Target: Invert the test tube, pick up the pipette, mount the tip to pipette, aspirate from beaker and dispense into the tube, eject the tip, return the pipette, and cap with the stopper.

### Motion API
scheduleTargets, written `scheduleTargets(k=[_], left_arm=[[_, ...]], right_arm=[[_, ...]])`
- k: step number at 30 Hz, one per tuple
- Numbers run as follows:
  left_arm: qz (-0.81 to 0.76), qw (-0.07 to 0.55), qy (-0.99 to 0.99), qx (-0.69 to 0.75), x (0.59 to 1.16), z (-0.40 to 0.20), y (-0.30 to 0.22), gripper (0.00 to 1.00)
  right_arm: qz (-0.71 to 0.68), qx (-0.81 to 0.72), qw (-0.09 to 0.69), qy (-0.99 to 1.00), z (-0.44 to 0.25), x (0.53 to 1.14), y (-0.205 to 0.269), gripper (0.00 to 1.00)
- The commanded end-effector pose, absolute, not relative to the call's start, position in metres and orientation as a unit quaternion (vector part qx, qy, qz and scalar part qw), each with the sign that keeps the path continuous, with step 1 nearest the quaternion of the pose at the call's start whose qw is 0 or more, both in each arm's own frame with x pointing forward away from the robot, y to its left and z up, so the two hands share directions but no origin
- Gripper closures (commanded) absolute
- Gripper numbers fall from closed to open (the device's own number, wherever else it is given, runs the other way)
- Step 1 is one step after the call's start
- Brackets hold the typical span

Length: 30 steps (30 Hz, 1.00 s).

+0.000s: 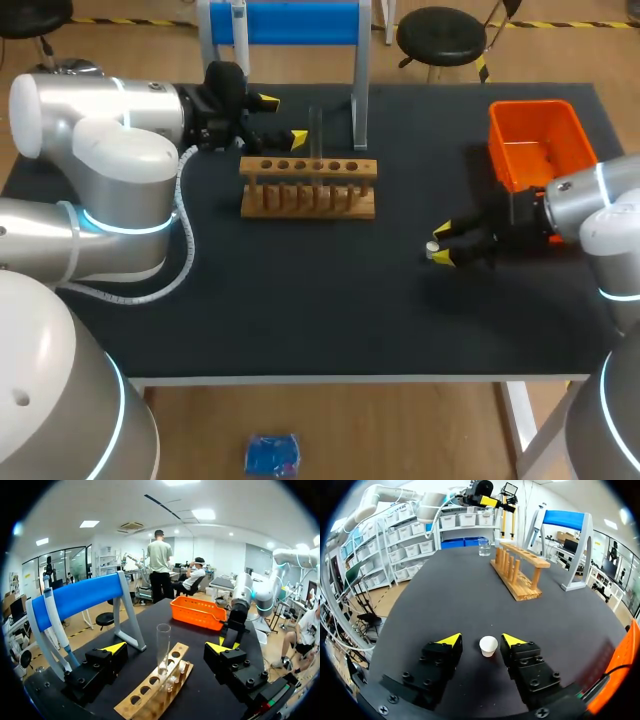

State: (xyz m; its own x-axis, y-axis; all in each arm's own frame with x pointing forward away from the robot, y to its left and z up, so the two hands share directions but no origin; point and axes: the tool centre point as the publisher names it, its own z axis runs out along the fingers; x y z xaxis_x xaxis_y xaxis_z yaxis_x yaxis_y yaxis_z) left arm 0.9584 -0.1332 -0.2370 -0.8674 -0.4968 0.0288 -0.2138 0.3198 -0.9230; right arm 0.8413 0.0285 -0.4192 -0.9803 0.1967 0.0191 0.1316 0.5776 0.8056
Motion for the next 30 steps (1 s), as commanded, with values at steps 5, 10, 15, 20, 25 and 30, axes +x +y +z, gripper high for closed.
scheduleTargets(k=[5, 10, 15, 20, 25, 30], left_arm=[[-0.540, 0.132, 0.801, -0.222, 0.9583, -0.2377, -0.1336, 0.00], [-0.540, 0.132, 0.801, -0.222, 0.9583, -0.2377, -0.1336, 0.00], [-0.540, 0.132, 0.801, -0.222, 0.9583, -0.2377, -0.1336, 0.00], [-0.540, 0.132, 0.801, -0.222, 0.9583, -0.2377, -0.1336, 0.00], [-0.540, 0.132, 0.801, -0.222, 0.9583, -0.2377, -0.1336, 0.00], [-0.540, 0.132, 0.801, -0.222, 0.9583, -0.2377, -0.1336, 0.00]], right_arm=[[0.449, 0.094, 0.034, 0.888, -0.4253, 0.8451, 0.0308, 0.53], [0.448, 0.095, 0.034, 0.888, -0.4270, 0.8462, 0.0317, 0.53], [0.449, 0.096, 0.034, 0.888, -0.4272, 0.8480, 0.0328, 0.53], [0.449, 0.098, 0.034, 0.887, -0.4278, 0.8492, 0.0336, 0.53], [0.449, 0.098, 0.033, 0.888, -0.4290, 0.8502, 0.0351, 0.53], [0.448, 0.099, 0.032, 0.888, -0.4302, 0.8508, 0.0357, 0.53]])
